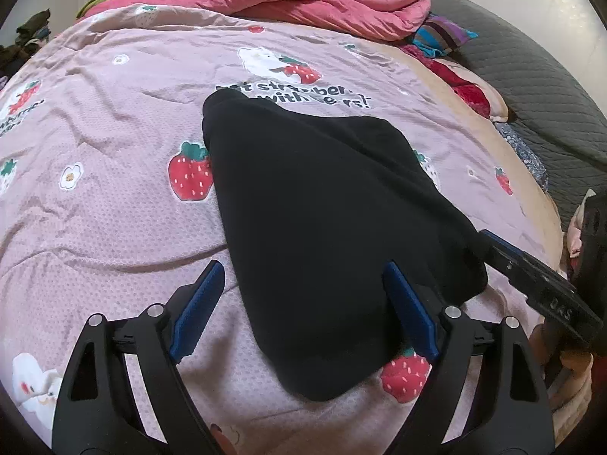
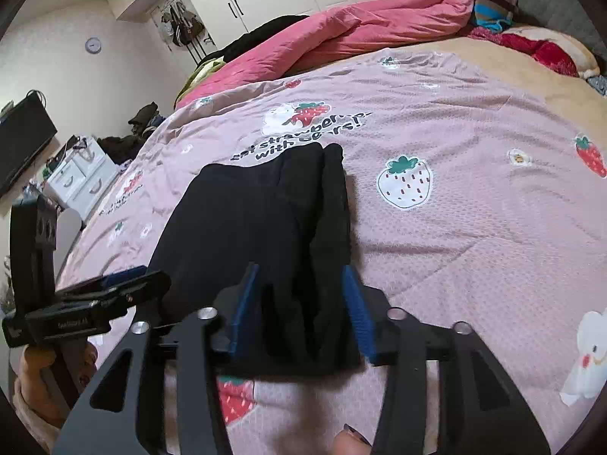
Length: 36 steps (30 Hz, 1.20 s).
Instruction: Fold small clothes
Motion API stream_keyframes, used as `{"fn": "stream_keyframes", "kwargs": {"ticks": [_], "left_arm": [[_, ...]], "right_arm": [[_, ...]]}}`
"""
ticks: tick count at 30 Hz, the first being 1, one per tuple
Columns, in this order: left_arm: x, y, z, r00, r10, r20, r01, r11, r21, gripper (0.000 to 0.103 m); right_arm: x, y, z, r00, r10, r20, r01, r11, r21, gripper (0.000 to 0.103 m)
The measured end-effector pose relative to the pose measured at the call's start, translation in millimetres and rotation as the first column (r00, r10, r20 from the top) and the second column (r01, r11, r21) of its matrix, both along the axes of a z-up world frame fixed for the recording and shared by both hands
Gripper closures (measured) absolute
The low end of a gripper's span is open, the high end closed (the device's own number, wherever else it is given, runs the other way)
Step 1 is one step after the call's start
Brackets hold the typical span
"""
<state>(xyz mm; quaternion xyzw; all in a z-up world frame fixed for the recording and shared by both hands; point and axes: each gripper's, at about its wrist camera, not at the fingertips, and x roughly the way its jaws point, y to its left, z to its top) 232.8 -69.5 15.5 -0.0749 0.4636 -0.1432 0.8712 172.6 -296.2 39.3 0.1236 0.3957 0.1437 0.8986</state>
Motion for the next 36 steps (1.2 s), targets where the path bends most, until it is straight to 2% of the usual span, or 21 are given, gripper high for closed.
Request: {"fn": "stream_keyframes", "kwargs": {"ticks": [2,3,6,7,10,17,23,28,36], "left_arm": [[-3.9,-0.2,2.3,1.0,-0.003,0.007,0.003,1.0,0.0,0.023],[-7.2,-0.5,4.8,1.0,-0.004,0.013,0.004,1.0,0.0,0.022],[-18.0,-0.2,12.9,0.999,-0.005,0.04,0.005,1.0,-0.005,0.015],[-22.2,0.5,15.8,0.999,-0.001,0.052,0.002,1.0,-0.004,0.012],[-38.5,5.3,24.3,0.996,0.01,0.088,-0.009,1.0,-0.006,0.009],[-81.4,17.2,24.3,0.989,0.038,0.14,-0.039,0.999,-0.002,0.009],[-112.5,24.5,10.1,0.987,0.057,0.15,-0.059,0.998,0.011,0.009],[-123.5,24.6,7.9,0.987,0.05,0.154,-0.051,0.999,0.003,0.009],[-124.3,23.9,8.0,0.987,0.049,0.155,-0.051,0.999,0.006,0.009]], "right_arm": [[-6.6,0.7,4.7,1.0,0.001,0.017,-0.001,1.0,-0.015,0.043],[-12.8,1.2,9.1,0.999,-0.005,0.034,0.006,1.0,-0.03,0.033],[-28.2,2.1,19.9,0.997,-0.007,0.083,0.01,0.999,-0.042,0.019],[-33.9,1.9,23.6,0.995,-0.01,0.099,0.015,0.999,-0.051,0.011],[-55.1,3.8,33.2,0.987,-0.018,0.163,0.03,0.997,-0.074,0.005],[-93.4,10.0,26.8,0.976,-0.028,0.217,0.061,0.987,-0.149,0.004],[-107.5,13.2,7.9,0.983,-0.037,0.178,0.065,0.986,-0.153,0.004],[-111.5,19.5,-4.6,0.99,-0.034,0.137,0.056,0.985,-0.161,0.004],[-117.4,24.2,-7.1,0.991,-0.029,0.128,0.051,0.984,-0.17,0.004]]}}
